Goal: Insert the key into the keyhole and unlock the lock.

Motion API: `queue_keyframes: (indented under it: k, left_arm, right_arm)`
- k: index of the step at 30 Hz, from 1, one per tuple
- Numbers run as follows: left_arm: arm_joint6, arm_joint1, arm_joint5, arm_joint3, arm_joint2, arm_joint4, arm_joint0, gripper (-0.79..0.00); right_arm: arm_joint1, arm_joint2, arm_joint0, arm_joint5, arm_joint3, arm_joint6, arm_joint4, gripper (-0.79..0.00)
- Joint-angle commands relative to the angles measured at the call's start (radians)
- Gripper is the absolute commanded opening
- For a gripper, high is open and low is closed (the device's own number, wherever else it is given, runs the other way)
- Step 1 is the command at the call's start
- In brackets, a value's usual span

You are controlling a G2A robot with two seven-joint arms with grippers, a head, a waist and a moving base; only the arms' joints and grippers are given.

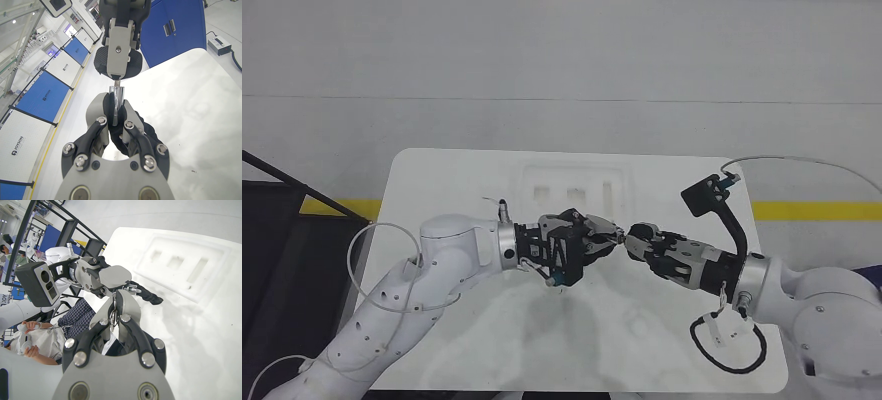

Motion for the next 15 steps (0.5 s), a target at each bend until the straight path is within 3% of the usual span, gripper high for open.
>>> queue_keyframes:
  k: [1, 10, 15]
  left_arm:
    - [0.001, -0.001, -0.009, 0.005, 0.001, -0.011, 0.001, -0.785]
    - [-0.039, -0.008, -0.032, 0.045, -0.013, -0.101, 0.001, -0.785]
    - [-0.12, -0.009, -0.062, 0.064, -0.044, -0.224, 0.006, -0.785]
  right_arm:
    - [0.001, 0.001, -0.001, -0.003, 0.0, -0.006, -0.002, 0.0]
    - [0.003, 0.026, -0.003, -0.067, 0.0, -0.04, 0.006, 0.0]
    - [0.007, 0.054, -0.009, -0.207, 0.0, -0.062, 0.007, 0.0]
